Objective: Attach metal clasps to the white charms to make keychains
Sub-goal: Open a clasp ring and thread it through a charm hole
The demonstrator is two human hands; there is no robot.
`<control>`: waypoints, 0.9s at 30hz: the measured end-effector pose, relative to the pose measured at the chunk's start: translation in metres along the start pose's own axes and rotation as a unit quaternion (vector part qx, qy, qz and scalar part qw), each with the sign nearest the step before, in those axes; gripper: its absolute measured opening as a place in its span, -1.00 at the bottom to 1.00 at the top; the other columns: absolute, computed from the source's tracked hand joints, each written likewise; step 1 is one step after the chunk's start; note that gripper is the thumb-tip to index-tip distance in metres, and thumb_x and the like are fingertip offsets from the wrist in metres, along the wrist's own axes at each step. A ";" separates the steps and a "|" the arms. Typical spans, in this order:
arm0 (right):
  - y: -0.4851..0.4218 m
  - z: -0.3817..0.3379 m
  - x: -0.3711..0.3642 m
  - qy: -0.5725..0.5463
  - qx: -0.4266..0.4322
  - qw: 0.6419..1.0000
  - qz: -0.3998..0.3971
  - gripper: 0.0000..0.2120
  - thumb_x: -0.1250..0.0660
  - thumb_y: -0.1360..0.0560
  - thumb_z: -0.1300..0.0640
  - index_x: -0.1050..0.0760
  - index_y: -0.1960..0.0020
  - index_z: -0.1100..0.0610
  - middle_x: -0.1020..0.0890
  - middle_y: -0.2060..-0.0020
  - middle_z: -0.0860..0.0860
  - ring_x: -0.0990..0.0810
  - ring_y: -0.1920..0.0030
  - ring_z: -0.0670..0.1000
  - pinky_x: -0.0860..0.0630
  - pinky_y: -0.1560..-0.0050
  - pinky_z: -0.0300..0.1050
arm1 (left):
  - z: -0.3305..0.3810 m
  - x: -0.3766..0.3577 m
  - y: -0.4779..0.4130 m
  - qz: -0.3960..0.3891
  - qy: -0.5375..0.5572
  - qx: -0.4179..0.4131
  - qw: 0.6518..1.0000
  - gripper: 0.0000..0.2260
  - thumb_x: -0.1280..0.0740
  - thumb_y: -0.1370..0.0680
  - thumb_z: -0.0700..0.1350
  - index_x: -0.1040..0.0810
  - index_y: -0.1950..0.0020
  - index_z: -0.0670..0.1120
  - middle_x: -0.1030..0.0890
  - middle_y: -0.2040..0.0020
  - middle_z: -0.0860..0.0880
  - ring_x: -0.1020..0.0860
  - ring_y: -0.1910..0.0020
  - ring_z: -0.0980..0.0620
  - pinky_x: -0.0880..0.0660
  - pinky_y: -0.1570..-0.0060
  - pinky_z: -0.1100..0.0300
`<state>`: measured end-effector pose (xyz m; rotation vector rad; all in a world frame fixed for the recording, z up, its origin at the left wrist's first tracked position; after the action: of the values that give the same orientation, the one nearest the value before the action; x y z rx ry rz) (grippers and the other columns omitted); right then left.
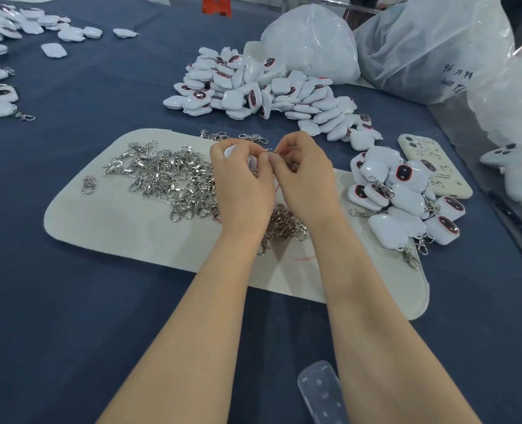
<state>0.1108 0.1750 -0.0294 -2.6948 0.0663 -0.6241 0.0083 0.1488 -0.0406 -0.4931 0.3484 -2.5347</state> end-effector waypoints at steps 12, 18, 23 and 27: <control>0.000 -0.001 -0.002 -0.023 -0.006 0.999 0.025 -0.90 -0.33 -0.49 0.24 -0.42 0.11 0.09 -0.52 0.32 -0.16 -0.47 0.33 -0.24 -0.35 0.25 -0.45 | 0.004 0.002 0.002 0.016 -0.010 -0.011 1.000 -0.92 -0.27 -0.56 -0.22 -0.55 0.03 -0.12 -0.31 -0.09 0.03 -0.34 0.12 0.27 -0.29 0.15 0.50; 0.000 -0.001 -0.001 -0.037 -0.004 0.999 0.011 -0.89 -0.31 -0.49 0.26 -0.41 0.13 0.09 -0.51 0.32 -0.12 -0.44 0.32 -0.15 -0.32 0.27 -0.40 | 0.006 0.000 0.003 0.015 -0.012 -0.028 0.999 -0.92 -0.26 -0.57 -0.24 -0.55 0.05 -0.16 -0.35 -0.08 -0.01 -0.39 0.21 0.34 -0.32 0.15 0.40; 0.002 -0.002 -0.002 -0.023 0.026 0.999 -0.020 -0.85 -0.29 -0.51 0.25 -0.36 0.12 0.05 -0.48 0.28 -0.14 -0.46 0.24 -0.11 -0.38 0.21 -0.33 | 0.005 0.001 0.002 -0.004 -0.014 -0.015 1.000 -0.93 -0.26 -0.57 -0.23 -0.54 0.05 -0.13 -0.34 -0.08 0.01 -0.38 0.25 0.36 -0.27 0.21 0.57; 0.003 -0.004 0.000 -0.018 0.050 0.998 -0.020 -0.86 -0.27 -0.52 0.28 -0.36 0.11 0.08 -0.47 0.30 -0.15 -0.42 0.34 -0.20 -0.37 0.27 -0.40 | 0.004 0.001 -0.001 -0.024 0.001 0.004 1.000 -0.90 -0.27 -0.57 -0.24 -0.49 0.09 -0.06 -0.40 -0.08 -0.06 -0.38 0.25 0.41 -0.23 0.19 0.64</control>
<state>0.1090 0.1712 -0.0270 -2.6149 -0.0262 -0.5759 0.0086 0.1485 -0.0361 -0.5001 0.3302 -2.5820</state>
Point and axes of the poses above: each hand's wrist, its own y-axis away from the middle knuckle, its own x-axis out of the back of the hand, z = x × y, the point moved 5 cm from there along -y, towards the middle knuckle
